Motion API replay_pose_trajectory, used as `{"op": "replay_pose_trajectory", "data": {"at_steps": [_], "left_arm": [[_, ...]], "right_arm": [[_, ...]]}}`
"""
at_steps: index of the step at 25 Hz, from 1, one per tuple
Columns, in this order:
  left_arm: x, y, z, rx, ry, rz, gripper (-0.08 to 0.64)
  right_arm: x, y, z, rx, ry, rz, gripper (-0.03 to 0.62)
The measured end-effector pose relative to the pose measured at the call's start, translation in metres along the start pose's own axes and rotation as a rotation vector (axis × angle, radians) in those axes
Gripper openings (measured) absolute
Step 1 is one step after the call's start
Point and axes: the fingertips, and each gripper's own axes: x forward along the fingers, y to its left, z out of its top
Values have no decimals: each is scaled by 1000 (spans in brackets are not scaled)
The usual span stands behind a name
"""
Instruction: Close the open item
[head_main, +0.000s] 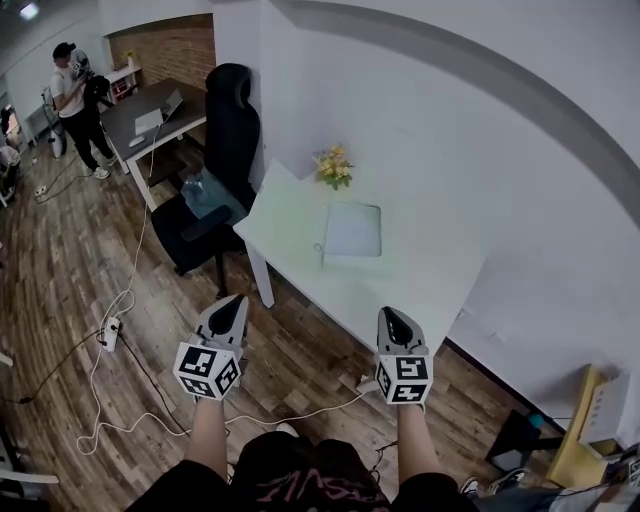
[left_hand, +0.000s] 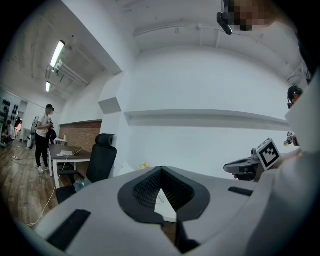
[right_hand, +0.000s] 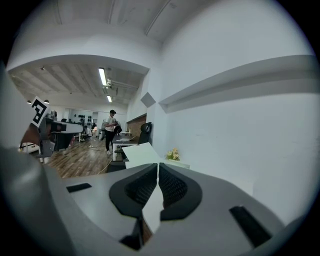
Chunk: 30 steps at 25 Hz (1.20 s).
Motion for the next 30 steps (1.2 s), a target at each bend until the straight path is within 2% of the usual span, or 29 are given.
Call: {"op": "replay_pose_trajectory", "data": {"at_steps": [14,30], "left_arm": [[48,22,0,-5,8,-57,12],[163,51,-11,7,58,-6,12]], "right_arm": [[37,-18,2,35,10,-72,26],[153,-77,5,56,14,-24,28]]}}
